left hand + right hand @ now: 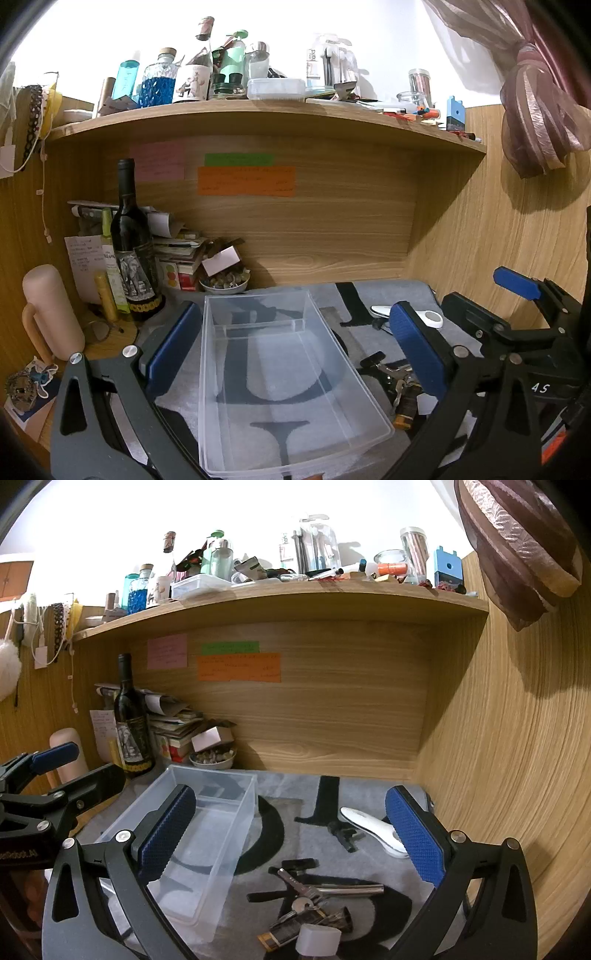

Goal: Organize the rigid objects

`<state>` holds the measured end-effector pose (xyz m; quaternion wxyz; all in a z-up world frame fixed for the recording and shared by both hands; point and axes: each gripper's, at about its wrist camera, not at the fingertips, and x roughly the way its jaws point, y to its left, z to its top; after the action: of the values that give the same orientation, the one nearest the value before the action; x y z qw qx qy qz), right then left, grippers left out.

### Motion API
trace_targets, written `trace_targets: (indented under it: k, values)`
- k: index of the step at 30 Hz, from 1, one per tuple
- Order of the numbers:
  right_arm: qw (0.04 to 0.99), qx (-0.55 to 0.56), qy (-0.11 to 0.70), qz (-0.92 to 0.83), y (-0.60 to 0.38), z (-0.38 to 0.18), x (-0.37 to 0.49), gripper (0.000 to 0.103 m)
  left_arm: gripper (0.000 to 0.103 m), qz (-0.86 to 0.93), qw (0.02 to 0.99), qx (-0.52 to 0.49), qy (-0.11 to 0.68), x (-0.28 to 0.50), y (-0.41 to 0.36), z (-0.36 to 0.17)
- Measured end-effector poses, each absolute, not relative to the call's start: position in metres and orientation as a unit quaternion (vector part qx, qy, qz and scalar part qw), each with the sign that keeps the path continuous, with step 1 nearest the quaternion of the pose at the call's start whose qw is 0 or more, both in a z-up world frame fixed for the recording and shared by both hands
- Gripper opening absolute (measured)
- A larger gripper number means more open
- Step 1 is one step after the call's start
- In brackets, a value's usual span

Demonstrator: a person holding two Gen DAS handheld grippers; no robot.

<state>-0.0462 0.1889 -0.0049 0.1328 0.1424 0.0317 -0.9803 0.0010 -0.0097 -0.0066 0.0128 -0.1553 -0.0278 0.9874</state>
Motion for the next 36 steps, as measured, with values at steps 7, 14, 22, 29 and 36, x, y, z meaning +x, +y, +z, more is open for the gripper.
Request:
trace_targets:
  k: [7,14,22,29,36]
  values:
    - [0.133,0.143,0.032,-0.98,0.1889,-0.005,-0.0466,0.103,0.103,0.987,0.015,-0.155,-0.028,0.0013,-0.01,-0.0069]
    - [0.131,0.143,0.028,-0.981,0.1931,-0.0044,-0.0485,0.103,0.103,0.988,0.015,-0.153,-0.02,-0.0009,-0.0061,-0.0052]
    - [0.131,0.143,0.028,-0.981,0.1939,-0.0035,-0.0493,0.103,0.103,0.988,0.017,-0.153,-0.021,-0.0023,-0.0059,-0.0065]
    - [0.131,0.141,0.029,-0.981,0.194,-0.0026,-0.0484,0.103,0.103,0.988,0.017,-0.152,-0.022,-0.003,-0.0066,-0.0067]
    - [0.131,0.14,0.028,-0.981,0.1936,-0.0017,-0.048,0.103,0.103,0.988,0.017,-0.15,-0.021,-0.0023,-0.0067,-0.0068]
